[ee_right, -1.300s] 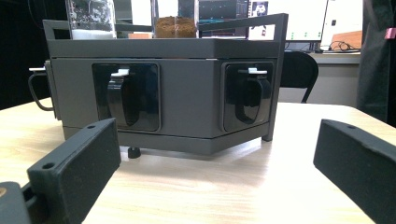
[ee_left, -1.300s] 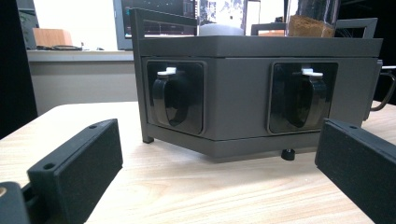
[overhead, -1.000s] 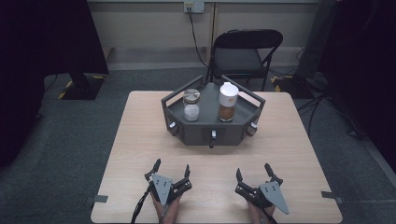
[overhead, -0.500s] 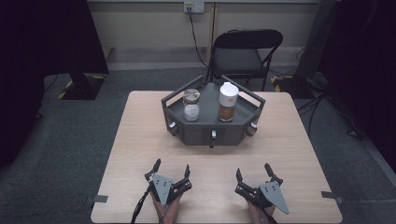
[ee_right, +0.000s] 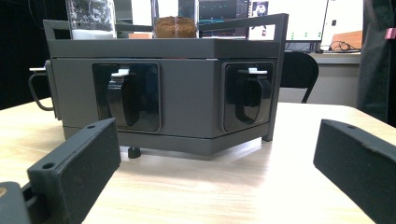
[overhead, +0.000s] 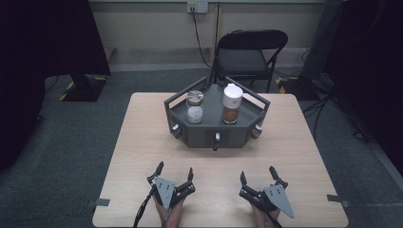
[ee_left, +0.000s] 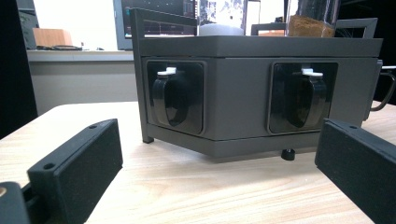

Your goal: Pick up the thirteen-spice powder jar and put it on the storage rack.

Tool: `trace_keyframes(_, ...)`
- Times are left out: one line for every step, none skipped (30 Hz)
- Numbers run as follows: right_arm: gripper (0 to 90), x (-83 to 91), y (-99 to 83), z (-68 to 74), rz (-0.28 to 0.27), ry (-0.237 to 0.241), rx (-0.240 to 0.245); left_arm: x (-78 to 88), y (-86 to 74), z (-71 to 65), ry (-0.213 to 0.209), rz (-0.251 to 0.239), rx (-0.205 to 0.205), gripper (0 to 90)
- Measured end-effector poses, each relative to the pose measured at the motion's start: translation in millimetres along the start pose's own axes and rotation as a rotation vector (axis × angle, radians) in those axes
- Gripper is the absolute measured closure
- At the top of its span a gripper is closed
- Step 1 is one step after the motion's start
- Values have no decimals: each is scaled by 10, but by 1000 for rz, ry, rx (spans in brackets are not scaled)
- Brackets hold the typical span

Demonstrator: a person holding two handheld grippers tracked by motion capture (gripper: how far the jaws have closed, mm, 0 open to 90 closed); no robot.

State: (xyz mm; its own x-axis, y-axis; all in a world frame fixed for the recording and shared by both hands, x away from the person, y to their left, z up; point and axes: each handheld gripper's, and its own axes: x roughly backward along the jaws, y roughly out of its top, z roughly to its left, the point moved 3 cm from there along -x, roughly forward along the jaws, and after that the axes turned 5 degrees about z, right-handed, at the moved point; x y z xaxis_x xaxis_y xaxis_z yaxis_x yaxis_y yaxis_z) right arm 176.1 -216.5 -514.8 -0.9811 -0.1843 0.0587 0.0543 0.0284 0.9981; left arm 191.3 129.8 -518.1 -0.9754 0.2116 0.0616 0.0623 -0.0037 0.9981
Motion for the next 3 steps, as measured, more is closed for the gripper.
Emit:
trace_keyframes(0,0,0,0,0,0,0,0,0,0,0,0,0,1)
trace_keyframes(0,0,0,0,0,0,0,0,0,1,-1,0,0,0)
trace_keyframes(0,0,1,0,0,0,0,0,0,2,-1,0,0,0)
